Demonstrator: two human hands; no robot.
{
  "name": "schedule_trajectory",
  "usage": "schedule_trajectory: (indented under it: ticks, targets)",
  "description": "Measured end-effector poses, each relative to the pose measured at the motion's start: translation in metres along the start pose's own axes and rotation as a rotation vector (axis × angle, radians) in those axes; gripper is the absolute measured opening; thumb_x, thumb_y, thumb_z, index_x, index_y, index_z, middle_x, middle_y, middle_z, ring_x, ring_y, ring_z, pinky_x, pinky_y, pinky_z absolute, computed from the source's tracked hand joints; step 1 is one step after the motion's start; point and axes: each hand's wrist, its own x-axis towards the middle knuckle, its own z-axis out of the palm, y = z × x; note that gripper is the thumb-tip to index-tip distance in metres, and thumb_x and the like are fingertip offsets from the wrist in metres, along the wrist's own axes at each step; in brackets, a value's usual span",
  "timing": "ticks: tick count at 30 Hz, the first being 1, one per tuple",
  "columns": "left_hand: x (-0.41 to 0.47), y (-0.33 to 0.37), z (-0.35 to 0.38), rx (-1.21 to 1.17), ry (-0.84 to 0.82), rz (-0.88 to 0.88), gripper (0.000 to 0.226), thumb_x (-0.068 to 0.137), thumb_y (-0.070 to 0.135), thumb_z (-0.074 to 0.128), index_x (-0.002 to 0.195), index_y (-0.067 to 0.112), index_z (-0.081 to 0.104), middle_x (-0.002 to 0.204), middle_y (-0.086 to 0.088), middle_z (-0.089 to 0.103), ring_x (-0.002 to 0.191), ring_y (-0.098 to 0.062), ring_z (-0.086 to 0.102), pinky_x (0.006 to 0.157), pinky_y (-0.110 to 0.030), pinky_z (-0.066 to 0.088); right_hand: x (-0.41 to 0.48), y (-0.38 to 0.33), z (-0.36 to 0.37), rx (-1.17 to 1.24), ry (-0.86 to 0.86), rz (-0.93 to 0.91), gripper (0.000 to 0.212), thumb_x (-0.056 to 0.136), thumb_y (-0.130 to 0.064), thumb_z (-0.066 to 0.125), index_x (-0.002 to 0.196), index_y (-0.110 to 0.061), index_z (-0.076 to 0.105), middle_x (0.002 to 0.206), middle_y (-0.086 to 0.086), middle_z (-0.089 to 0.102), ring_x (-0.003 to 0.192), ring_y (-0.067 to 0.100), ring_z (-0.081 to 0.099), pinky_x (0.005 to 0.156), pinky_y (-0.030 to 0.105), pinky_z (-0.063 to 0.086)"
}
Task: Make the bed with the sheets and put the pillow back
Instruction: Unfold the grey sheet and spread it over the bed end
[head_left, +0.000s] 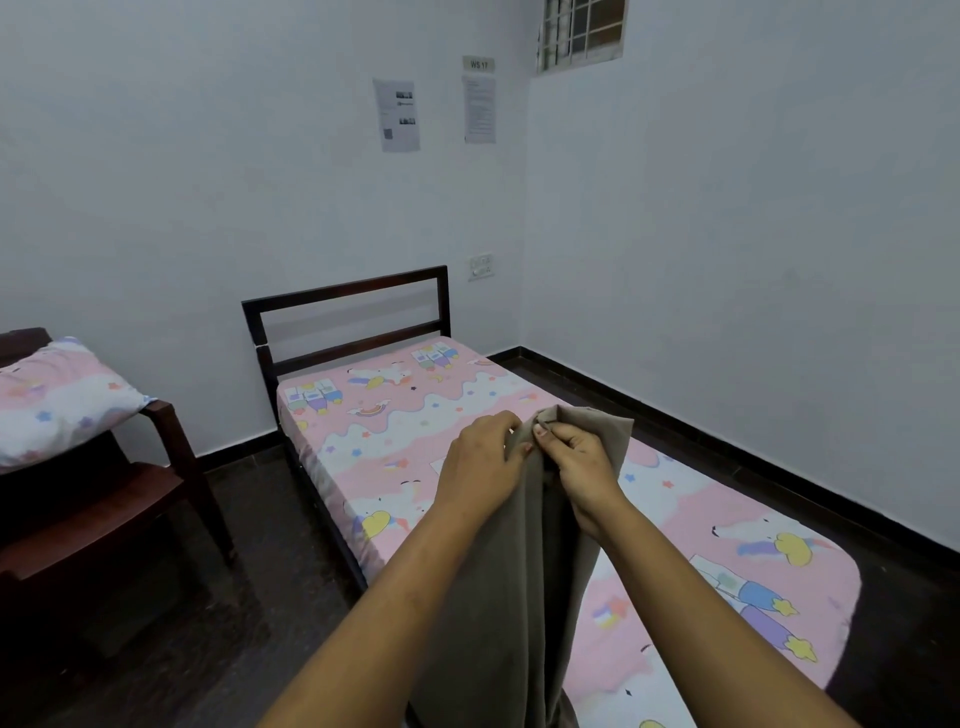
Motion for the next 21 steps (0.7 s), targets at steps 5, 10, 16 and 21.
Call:
schedule_trajectory:
  ticks: [5, 10, 16, 21]
  targets:
    - [0.0, 0.014, 0.0, 0.089, -0.013, -0.046, 0.014, 0.085, 0.011, 0.047, 0.097, 0.012, 0.054, 0.098, -0.007, 0.057, 0.089, -0.025, 0.053, 0.076, -0.035, 0.047, -0.001, 0.003, 0.002, 0.007, 0.024, 0.004, 0.021, 0.097, -0.014, 0.051, 0.087, -0.009, 0.069, 0.079, 0.005, 0.068, 0.073, 0.011, 0.06, 0.065, 0.02, 0.049]
    - [0.007, 0.016, 0.002, -0.013, -0.011, -0.105, 0.016, 0.082, 0.0, 0.041, 0.075, 0.015, 0.043, 0.08, -0.008, 0.051, 0.076, -0.026, 0.046, 0.063, -0.031, 0.037, 0.002, 0.009, 0.006, -0.03, 0.062, -0.011, 0.021, 0.099, -0.016, 0.048, 0.094, -0.017, 0.069, 0.099, 0.009, 0.071, 0.095, 0.022, 0.066, 0.088, 0.036, 0.052]
    - [0.021, -0.031, -0.009, -0.559, 0.056, -0.59, 0.023, 0.069, -0.002, 0.037, 0.061, 0.014, 0.052, 0.067, -0.007, 0.05, 0.069, -0.021, 0.042, 0.059, -0.029, 0.031, 0.019, -0.005, -0.013, 0.221, 0.238, 0.042, 0.027, 0.104, -0.02, 0.036, 0.092, -0.019, 0.059, 0.095, 0.005, 0.065, 0.087, 0.017, 0.06, 0.083, 0.029, 0.05]
    - [0.029, -0.071, -0.042, -1.115, 0.361, -0.949, 0.022, 0.069, -0.003, 0.04, 0.058, 0.015, 0.044, 0.062, -0.004, 0.041, 0.06, -0.017, 0.035, 0.054, -0.027, 0.03, 0.03, -0.029, -0.047, 0.183, 0.327, 0.04, 0.03, 0.105, -0.025, 0.032, 0.083, -0.018, 0.052, 0.084, 0.002, 0.058, 0.076, 0.015, 0.055, 0.075, 0.03, 0.051]
